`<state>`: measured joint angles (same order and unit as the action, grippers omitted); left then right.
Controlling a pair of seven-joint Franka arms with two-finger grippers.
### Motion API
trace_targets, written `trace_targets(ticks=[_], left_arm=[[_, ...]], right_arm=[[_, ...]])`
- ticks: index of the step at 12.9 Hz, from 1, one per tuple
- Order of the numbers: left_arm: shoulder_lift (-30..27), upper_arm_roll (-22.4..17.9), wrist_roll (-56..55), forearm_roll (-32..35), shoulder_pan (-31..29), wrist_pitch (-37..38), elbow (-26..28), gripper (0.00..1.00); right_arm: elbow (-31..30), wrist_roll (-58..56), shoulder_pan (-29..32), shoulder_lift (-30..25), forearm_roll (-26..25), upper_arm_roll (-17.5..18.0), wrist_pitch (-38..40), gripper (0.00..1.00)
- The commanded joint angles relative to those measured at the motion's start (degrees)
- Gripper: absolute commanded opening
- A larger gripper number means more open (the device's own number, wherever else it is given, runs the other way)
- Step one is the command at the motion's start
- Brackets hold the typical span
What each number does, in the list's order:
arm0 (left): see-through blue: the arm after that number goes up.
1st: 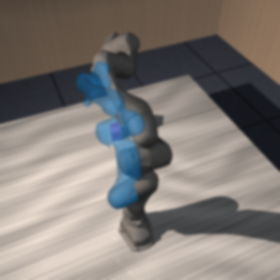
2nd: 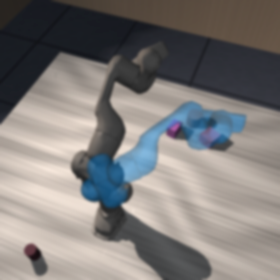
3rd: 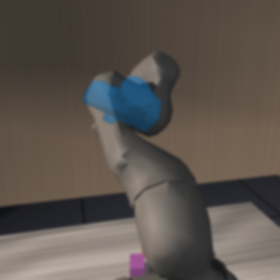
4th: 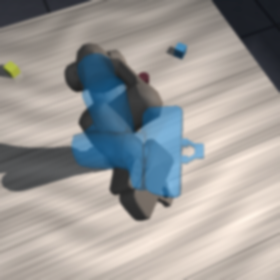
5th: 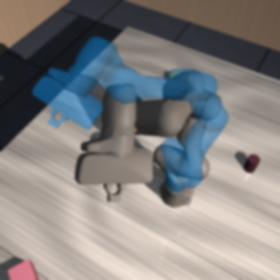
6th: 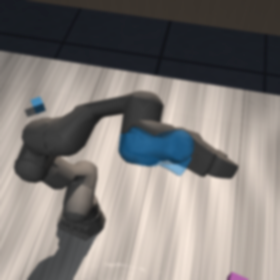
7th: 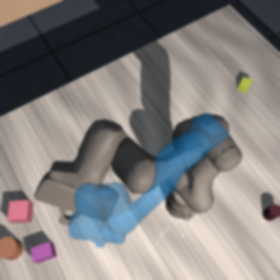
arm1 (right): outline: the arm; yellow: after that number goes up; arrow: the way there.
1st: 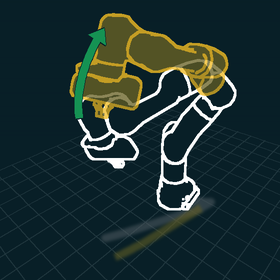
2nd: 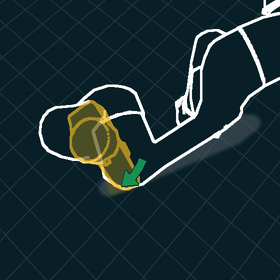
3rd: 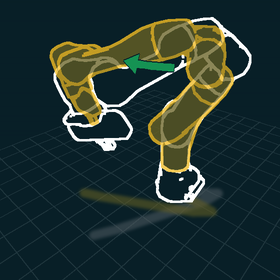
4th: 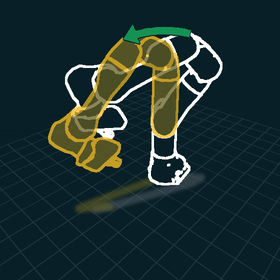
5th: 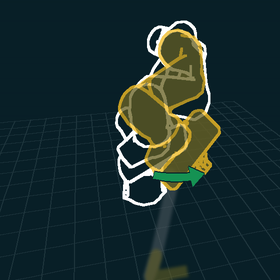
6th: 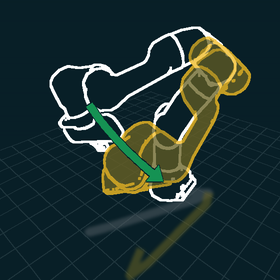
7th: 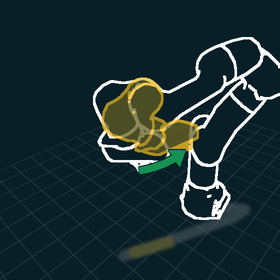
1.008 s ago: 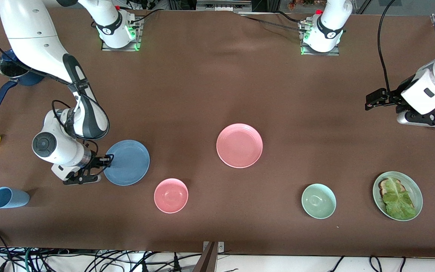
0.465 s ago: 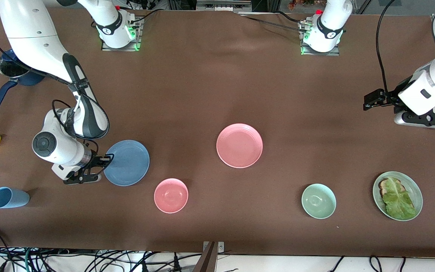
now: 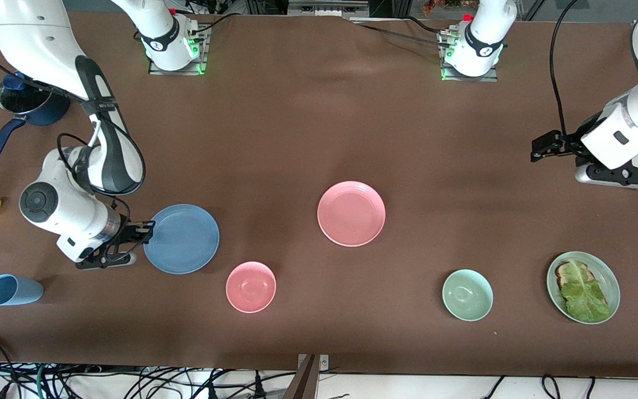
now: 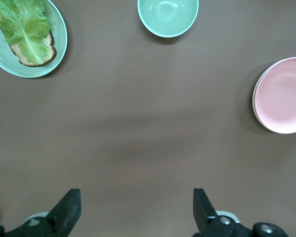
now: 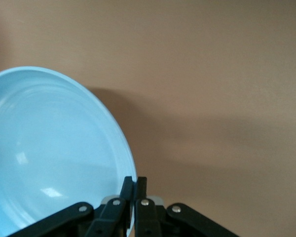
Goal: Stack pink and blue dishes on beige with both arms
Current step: 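Carry the blue plate with the right gripper over the pink plate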
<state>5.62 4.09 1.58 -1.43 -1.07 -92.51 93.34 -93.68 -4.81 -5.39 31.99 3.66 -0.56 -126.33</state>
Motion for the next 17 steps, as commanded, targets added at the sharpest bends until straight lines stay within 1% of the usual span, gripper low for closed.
trace_targets(ticks=[1,3,4,5,6,8,11,14,17], left_arm=[[-0.34,-0.22,1.24,-1.56,0.19,-0.74,0.35,1.00],[-0.34,-0.22,1.24,-1.65,0.19,-0.66,0.35,1.00],[-0.34,-0.22,1.24,-1.56,0.11,-0.74,0.35,1.00],[-0.08,-0.22,1.41,-1.56,0.02,-0.83,0.18,1.00],[-0.08,-0.22,1.50,-1.56,-0.07,-0.92,0.18,1.00],[-0.08,-0.22,1.59,-1.21,0.02,-1.01,0.09,1.00],[0.01,-0.22,1.50,-1.56,0.19,-1.10,0.09,1.00],[0.01,-0.22,1.50,-1.65,0.20,-1.10,0.09,1.00],[0.01,-0.22,1.50,-1.74,0.19,-1.10,0.09,1.00]], right_arm=[[-1.33,-0.64,-2.16,-4.83,4.67,0.92,4.06,0.00],[-1.16,-0.55,-5.40,-6.06,5.57,0.92,4.87,0.00],[-1.07,-0.38,-7.42,-5.98,8.18,0.83,4.78,0.00],[-1.07,-0.11,-9.96,-5.37,12.21,0.57,4.34,0.00],[-0.46,0.85,-12.43,-4.23,14.60,0.48,3.73,0.00],[3.22,7.67,-19.27,-0.11,15.24,-1.54,1.71,0.00],[6.13,21.99,-30.96,4.64,15.24,-5.40,-5.22,0.00],[8.68,32.37,-36.52,7.38,15.24,-5.59,-6.29,0.00],[8.86,36.45,-38.90,8.78,15.24,-5.59,-8.31,0.00]])
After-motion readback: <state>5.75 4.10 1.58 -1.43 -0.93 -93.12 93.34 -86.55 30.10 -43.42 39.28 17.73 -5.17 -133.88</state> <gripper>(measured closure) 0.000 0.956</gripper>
